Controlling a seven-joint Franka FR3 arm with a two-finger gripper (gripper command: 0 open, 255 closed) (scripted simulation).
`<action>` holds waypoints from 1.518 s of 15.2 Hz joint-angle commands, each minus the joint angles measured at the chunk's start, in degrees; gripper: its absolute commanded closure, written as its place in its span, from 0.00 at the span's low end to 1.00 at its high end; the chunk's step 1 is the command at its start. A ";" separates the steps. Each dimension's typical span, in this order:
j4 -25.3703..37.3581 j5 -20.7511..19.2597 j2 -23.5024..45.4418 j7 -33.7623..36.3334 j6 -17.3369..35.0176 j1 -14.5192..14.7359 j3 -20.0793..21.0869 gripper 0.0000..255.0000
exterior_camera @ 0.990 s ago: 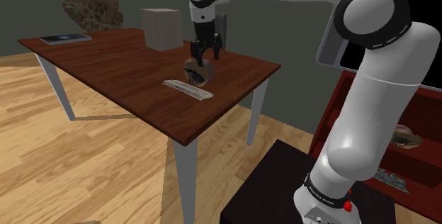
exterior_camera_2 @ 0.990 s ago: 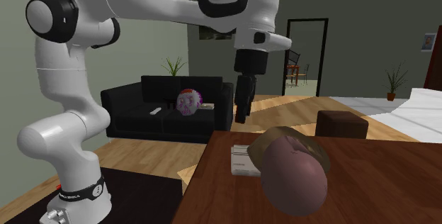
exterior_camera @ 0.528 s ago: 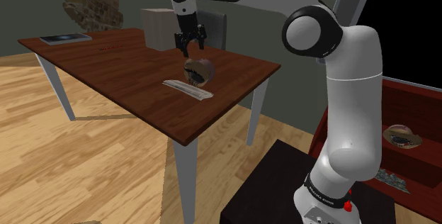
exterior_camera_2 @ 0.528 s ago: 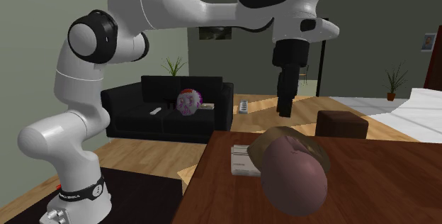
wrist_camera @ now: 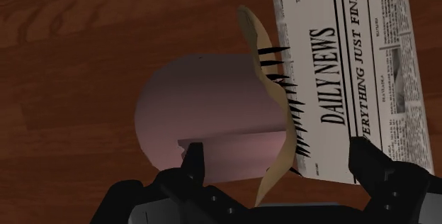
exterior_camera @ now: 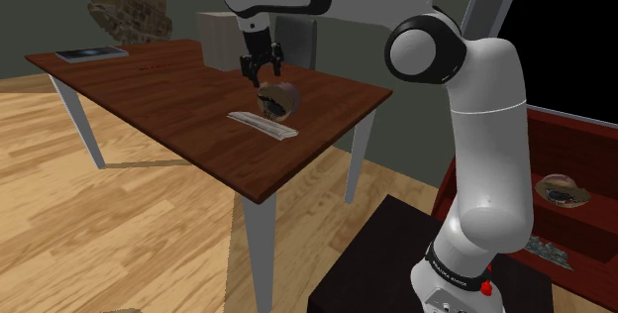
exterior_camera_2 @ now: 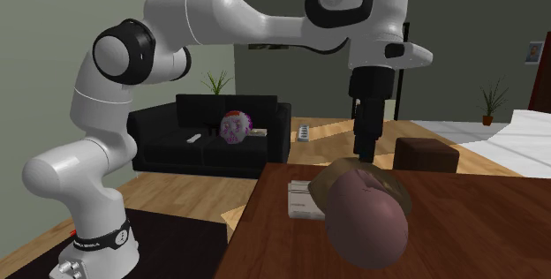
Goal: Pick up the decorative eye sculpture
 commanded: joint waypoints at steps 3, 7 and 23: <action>-1.75 0.01 -0.37 0.25 1.38 -0.06 0.02 1.00; -1.76 0.01 -0.35 0.26 1.41 -0.06 0.02 1.00; 15.47 -0.32 5.03 -2.02 -10.23 0.60 -0.30 1.00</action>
